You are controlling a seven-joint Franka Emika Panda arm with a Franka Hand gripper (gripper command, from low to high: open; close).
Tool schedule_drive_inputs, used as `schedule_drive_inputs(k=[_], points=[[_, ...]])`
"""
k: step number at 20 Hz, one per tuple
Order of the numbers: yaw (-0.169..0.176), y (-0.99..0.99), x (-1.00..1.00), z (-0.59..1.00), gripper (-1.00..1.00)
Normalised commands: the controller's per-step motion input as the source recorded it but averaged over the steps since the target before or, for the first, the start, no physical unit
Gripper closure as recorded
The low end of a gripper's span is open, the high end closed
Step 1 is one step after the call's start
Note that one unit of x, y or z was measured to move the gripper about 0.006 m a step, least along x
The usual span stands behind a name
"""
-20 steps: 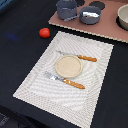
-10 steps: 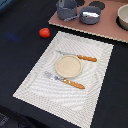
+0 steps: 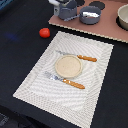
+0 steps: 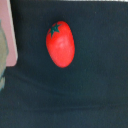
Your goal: Place the fish, sausage, and tomato into the frying pan.
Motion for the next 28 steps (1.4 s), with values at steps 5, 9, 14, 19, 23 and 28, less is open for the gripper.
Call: schedule_drive_inputs(k=[5,9,14,19,23,28], points=[[0.033,-0.18,-0.94,-0.35,-1.0],[0.073,-0.01,-0.64,-0.29,-1.0],[0.079,-0.11,-0.48,-0.29,-1.0],[0.055,-0.13,-0.41,-0.4,-1.0],[0.059,-0.15,-0.65,-0.48,-1.0],[0.065,0.0,-0.6,-0.37,-1.0]])
